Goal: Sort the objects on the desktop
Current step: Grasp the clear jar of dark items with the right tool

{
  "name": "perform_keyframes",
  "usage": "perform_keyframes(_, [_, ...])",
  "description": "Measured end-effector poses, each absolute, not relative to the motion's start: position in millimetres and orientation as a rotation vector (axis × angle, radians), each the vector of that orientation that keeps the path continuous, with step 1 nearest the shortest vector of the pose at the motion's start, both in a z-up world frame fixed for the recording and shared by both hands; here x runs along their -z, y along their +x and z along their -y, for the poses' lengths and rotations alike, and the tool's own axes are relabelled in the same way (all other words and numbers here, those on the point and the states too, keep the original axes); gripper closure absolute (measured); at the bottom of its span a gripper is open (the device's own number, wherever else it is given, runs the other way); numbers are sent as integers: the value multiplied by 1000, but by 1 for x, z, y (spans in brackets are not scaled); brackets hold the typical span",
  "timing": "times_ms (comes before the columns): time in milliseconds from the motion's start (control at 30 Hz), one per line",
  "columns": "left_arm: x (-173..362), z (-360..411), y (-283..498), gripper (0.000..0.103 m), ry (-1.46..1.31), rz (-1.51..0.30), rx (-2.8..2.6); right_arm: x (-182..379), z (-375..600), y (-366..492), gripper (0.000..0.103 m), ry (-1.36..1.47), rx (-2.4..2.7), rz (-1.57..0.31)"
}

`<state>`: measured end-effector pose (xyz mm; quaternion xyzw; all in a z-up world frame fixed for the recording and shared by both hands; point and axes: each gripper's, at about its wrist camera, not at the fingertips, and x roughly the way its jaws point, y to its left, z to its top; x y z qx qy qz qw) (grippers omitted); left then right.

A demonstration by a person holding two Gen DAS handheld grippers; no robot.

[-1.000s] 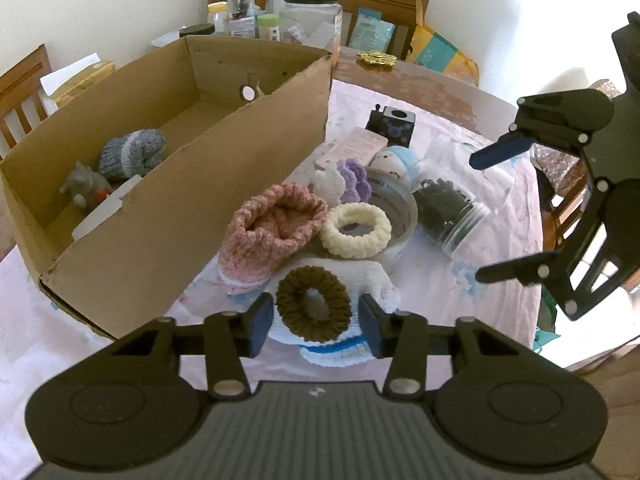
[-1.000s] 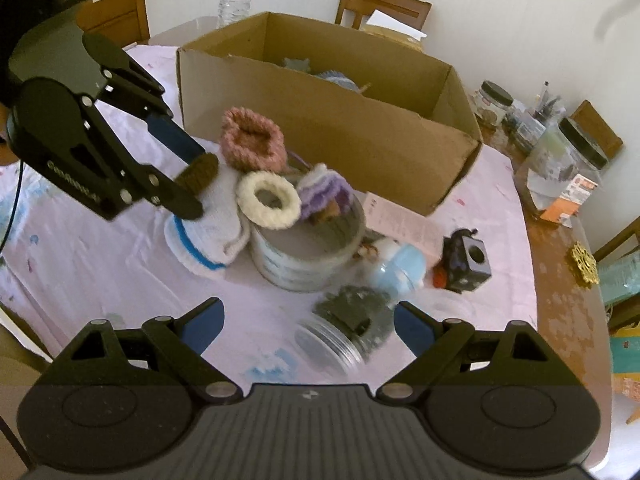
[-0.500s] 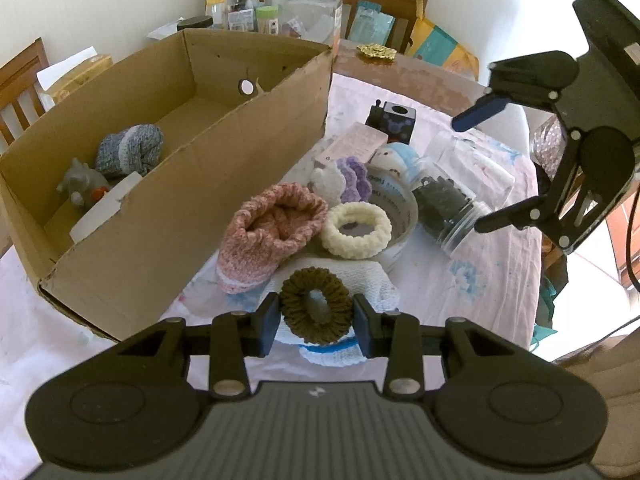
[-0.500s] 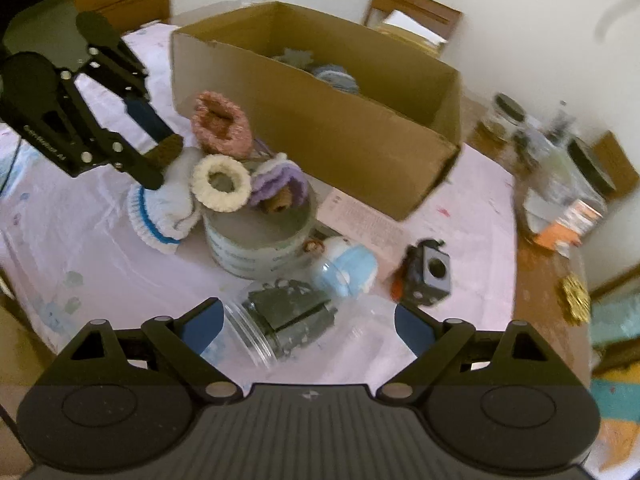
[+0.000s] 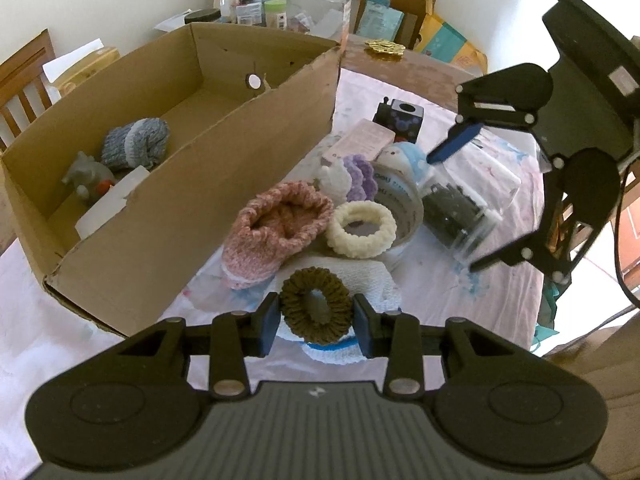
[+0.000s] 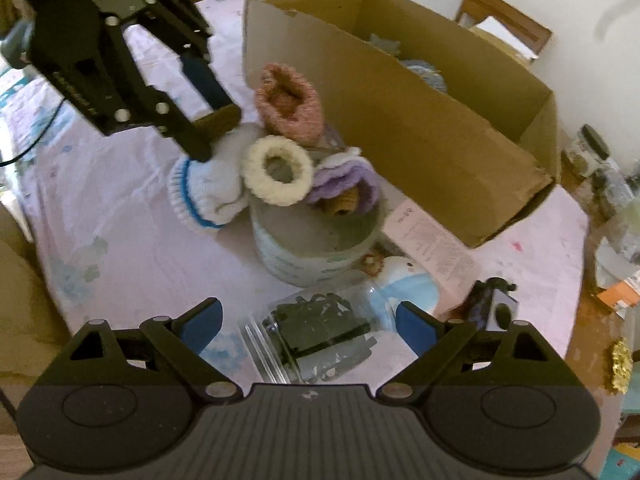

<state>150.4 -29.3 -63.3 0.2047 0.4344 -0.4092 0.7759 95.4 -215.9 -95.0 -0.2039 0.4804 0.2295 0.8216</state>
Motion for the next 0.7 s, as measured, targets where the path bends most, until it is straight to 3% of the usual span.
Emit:
perform_keyframes(433, [64, 28, 153, 66, 453, -953, 896, 113, 200, 93, 10, -688, -659, -1077])
perform_keyframes(700, [60, 23, 155, 67, 442, -946, 887, 106, 200, 96, 10, -653, -659, -1077])
